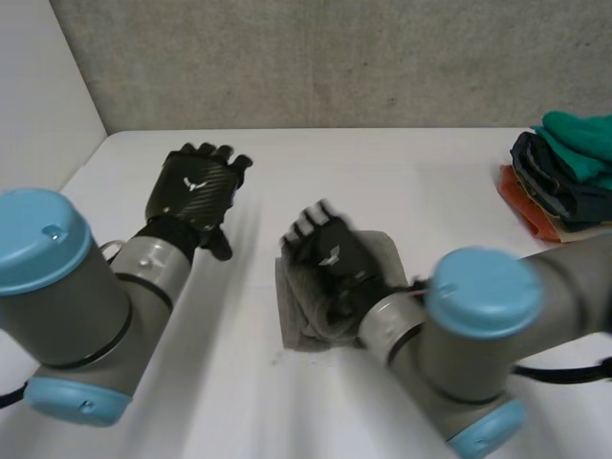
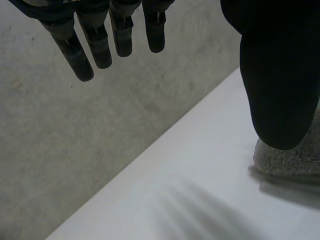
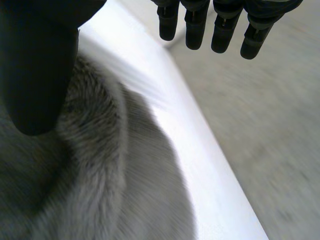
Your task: Fold the laundry.
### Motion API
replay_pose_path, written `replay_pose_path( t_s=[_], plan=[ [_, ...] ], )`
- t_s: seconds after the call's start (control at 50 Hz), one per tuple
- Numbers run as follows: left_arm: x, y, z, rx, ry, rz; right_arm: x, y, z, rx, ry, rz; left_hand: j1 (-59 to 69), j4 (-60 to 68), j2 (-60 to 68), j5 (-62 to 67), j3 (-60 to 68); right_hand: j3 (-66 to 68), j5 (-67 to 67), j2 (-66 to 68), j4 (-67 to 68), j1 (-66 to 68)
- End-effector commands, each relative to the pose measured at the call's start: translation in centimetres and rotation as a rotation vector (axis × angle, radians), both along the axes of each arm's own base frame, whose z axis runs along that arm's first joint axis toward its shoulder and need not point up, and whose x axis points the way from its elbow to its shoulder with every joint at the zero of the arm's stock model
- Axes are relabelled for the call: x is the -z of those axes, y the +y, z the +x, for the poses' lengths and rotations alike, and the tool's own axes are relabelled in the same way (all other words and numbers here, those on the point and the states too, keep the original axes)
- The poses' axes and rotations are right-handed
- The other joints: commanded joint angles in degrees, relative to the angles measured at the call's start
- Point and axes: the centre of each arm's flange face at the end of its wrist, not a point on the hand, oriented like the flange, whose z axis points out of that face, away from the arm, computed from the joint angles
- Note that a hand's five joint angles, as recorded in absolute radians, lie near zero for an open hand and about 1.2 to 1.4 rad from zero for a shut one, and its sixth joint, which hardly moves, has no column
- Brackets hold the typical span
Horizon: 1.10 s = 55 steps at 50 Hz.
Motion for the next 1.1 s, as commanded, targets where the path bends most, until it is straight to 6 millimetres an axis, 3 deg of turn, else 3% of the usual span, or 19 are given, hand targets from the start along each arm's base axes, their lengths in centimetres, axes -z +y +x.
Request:
replay_pose_path(
  t_s=[0.02,0.12,0.14,0.2,0.3,0.38,0.48,0.64,0.78,0.94,0.98,1.0,1.06,1.1],
  plan=[
    [-1.2,0.1,-4.0,0.095,0.128,0.006,-4.4,-3.7,-6.4,0.262,-0.290,0.194,0.3,0.4,0.4,0.5,0.0,-1.8,-2.5,-2.4,-1.9,-3.1],
    [-0.4,0.8,-7.6,0.195,0.186,0.048,-4.0,-6.8,-11.4,0.480,-0.396,0.413,0.7,0.8,0.7,0.8,0.4,-1.8,-2.5,-2.4,-1.9,-3.1],
    [0.4,1.5,-8.9,0.237,0.182,0.074,-4.1,-7.2,-11.9,0.503,-0.412,0.431,1.0,1.1,1.0,1.1,0.7,-1.8,-2.5,-2.4,-1.9,-3.1],
    [1.9,1.9,-10.2,0.268,0.157,0.123,-4.0,-8.2,-12.7,0.531,-0.440,0.501,1.0,1.1,1.0,1.1,0.7,-1.8,-2.5,-2.4,-1.9,-3.1],
    [5.8,1.8,-11.1,0.223,0.063,0.245,-1.2,-9.1,-11.5,0.466,-0.411,0.633,1.7,1.8,1.7,1.8,1.4,-1.8,-2.5,-2.4,-1.9,-3.1],
    [7.1,1.8,-10.1,0.105,0.002,0.282,0.0,-9.2,-10.0,0.390,-0.392,0.695,1.7,1.8,1.7,1.8,1.4,-1.8,-2.5,-2.4,-1.9,-3.1],
    [7.3,1.6,-9.0,-0.002,-0.040,0.269,1.0,-8.5,-7.6,0.312,-0.352,0.719,1.4,1.4,1.4,1.5,1.0,-1.8,-2.5,-2.4,-1.9,-3.1],
    [9.0,2.0,-7.0,-0.023,-0.215,0.286,2.5,-7.2,-4.9,0.241,-0.306,0.740,1.7,1.8,1.7,1.8,1.4,-1.8,-2.5,-2.4,-1.9,-3.1],
    [9.8,2.1,-6.4,-0.018,-0.283,0.281,4.3,-7.7,-5.0,0.293,-0.205,0.677,2.4,2.4,2.4,2.5,2.0,-1.8,-2.5,-2.4,-1.9,-3.1],
    [9.0,2.4,-7.1,0.027,-0.262,0.267,3.5,-7.3,-4.9,0.287,-0.062,0.515,2.2,2.3,2.2,2.3,1.9,-1.8,-2.5,-2.4,-1.9,-3.1],
    [7.4,2.4,-7.4,0.048,-0.227,0.239,2.1,-7.3,-5.1,0.292,-0.062,0.462,2.0,2.1,2.1,2.1,1.7,-1.8,-2.5,-2.4,-1.9,-3.1],
    [5.3,2.4,-7.4,0.066,-0.186,0.205,1.5,-7.2,-5.2,0.298,-0.068,0.444,1.7,1.8,1.7,1.8,1.4,-1.8,-2.5,-2.4,-1.9,-3.1],
    [1.8,2.5,-7.4,0.110,-0.118,0.144,-0.6,-6.6,-5.4,0.304,-0.100,0.386,1.2,1.3,1.2,1.3,0.9,-1.8,-2.5,-2.4,-1.9,-3.1],
    [0.6,2.5,-7.3,0.129,-0.096,0.124,-1.1,-5.8,-5.4,0.291,-0.114,0.362,1.2,1.3,1.2,1.3,0.9,-1.8,-2.5,-2.4,-1.9,-3.1]
  ],
)
